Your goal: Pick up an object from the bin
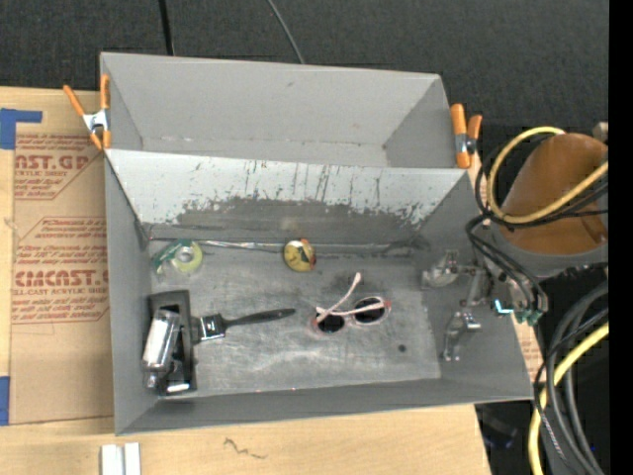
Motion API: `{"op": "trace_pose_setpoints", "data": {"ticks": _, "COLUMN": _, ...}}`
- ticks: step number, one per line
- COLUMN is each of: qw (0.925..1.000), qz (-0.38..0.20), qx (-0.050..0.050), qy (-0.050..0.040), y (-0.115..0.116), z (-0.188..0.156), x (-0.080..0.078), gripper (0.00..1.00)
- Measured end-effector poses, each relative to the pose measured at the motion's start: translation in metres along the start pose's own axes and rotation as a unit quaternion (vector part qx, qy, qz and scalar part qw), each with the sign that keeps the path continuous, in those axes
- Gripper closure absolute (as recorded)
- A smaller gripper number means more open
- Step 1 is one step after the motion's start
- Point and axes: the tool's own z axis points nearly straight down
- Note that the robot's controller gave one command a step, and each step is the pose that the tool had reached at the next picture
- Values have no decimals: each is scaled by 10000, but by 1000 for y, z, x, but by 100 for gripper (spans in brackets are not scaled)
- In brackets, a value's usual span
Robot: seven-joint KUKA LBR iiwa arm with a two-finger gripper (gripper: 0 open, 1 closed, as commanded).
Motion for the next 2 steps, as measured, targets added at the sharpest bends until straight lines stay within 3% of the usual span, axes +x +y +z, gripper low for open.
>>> {"op": "trace_pose_setpoints", "data": {"ticks": 1, "qw": 10000, "qz": -9, "qx": 8, "qy": -35, "y": 1, "z": -3, "x": -2, "gripper": 100}}
{"op": "trace_pose_setpoints", "data": {"ticks": 2, "qw": 10000, "qz": -10, "qx": 8, "qy": -35, "y": 1, "z": -3, "x": -2, "gripper": 100}}
